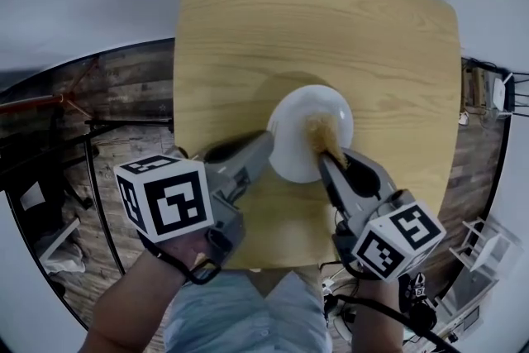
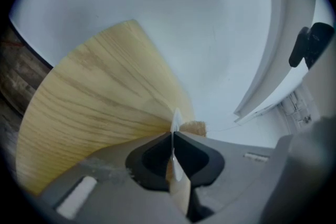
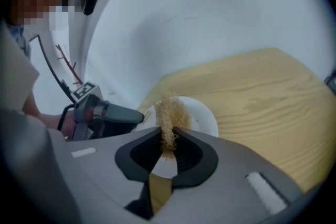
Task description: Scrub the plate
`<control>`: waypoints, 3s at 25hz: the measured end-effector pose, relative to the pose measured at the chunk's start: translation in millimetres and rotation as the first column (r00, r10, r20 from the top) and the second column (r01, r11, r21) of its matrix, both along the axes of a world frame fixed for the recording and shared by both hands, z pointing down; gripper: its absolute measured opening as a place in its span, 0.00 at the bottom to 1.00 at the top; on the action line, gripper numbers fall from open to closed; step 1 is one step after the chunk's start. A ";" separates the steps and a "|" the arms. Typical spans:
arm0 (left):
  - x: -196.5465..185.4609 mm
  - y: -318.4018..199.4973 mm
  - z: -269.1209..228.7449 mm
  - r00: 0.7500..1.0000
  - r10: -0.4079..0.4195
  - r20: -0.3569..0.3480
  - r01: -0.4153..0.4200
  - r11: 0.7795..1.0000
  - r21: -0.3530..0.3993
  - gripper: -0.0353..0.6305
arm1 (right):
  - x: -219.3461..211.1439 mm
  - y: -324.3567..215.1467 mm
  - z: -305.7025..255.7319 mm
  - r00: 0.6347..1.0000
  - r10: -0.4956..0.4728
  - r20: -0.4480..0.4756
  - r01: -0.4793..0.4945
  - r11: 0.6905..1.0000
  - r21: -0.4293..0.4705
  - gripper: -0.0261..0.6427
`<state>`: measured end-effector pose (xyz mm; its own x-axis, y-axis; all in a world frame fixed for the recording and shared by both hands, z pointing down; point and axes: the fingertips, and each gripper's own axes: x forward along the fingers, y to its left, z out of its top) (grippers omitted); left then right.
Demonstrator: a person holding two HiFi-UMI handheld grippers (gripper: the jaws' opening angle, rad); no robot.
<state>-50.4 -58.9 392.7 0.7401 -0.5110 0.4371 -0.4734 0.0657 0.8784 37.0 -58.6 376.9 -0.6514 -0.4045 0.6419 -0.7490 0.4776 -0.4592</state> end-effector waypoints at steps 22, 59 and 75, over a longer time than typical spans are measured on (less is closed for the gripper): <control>13.7 -10.4 -15.1 0.994 0.019 0.104 -0.019 1.000 0.000 0.11 | -20.0 -37.4 -2.1 0.947 -0.296 -0.127 0.313 0.940 0.139 0.11; 10.5 -15.6 -20.2 0.992 0.008 0.127 -0.009 1.000 0.002 0.11 | 22.0 57.6 10.2 0.862 -0.506 -0.011 0.505 0.861 -0.060 0.11; 16.7 -13.4 -21.2 0.995 0.047 0.090 -0.048 0.999 0.007 0.11 | 25.8 -2.9 -29.2 0.891 -0.450 -0.055 0.453 0.876 0.165 0.11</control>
<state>-33.7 -72.4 371.6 0.7214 -0.4806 0.4986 -0.5530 0.0335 0.8325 62.7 -61.5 347.7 -0.7803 -0.1717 0.6014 -0.4395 0.8347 -0.3319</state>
